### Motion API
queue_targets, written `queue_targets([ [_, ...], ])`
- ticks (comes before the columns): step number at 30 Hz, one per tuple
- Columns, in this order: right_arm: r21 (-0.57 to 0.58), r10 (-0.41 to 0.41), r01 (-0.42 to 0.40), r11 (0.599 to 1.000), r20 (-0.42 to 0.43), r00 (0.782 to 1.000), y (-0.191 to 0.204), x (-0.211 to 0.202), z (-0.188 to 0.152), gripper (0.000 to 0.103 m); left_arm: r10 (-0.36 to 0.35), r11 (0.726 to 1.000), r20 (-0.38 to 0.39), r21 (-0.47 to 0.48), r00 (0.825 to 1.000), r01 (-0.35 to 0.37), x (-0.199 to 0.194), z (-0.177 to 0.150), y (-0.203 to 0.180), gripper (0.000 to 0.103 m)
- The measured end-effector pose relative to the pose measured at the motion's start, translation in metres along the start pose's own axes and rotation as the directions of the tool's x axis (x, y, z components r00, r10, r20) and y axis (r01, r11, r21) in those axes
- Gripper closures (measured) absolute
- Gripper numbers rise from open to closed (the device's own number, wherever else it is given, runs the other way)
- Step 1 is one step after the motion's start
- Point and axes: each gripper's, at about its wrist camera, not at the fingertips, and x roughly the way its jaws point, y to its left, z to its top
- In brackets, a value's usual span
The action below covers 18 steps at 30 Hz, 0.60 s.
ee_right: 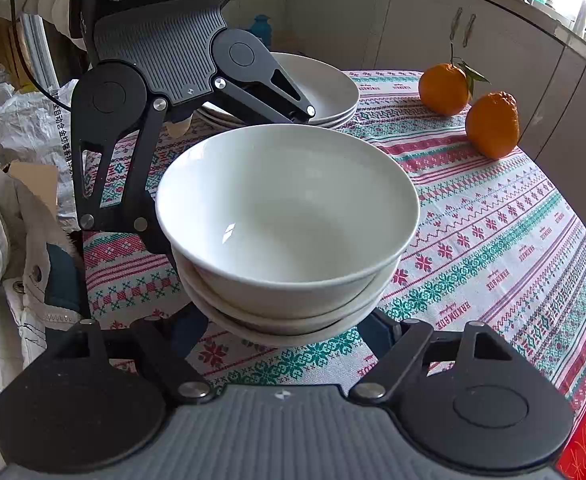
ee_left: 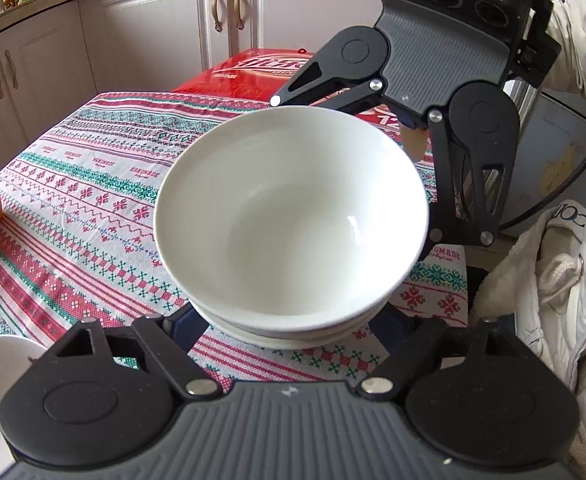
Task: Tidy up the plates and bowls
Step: 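Lift the bowl stack with both grippers and carry it over the plate stack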
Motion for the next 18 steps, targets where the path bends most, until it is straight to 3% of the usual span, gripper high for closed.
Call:
queue_targets([
  [10, -0.090, -0.005, 0.007, 0.996, 0.033, 0.999, 0.007, -0.008, 0.045, 0.018, 0.109, 0.994, 0.051, -0.006, 0.993, -0.108, -0.053, -0.010, 0.002, 0.017],
  [18, -0.222, 0.022, -0.003, 0.975, 0.082, 0.996, 0.004, 0.013, 0.110, 0.018, 0.259, 0.965, 0.052, -0.056, 0.964, -0.256, -0.102, -0.029, 0.027, 0.017],
])
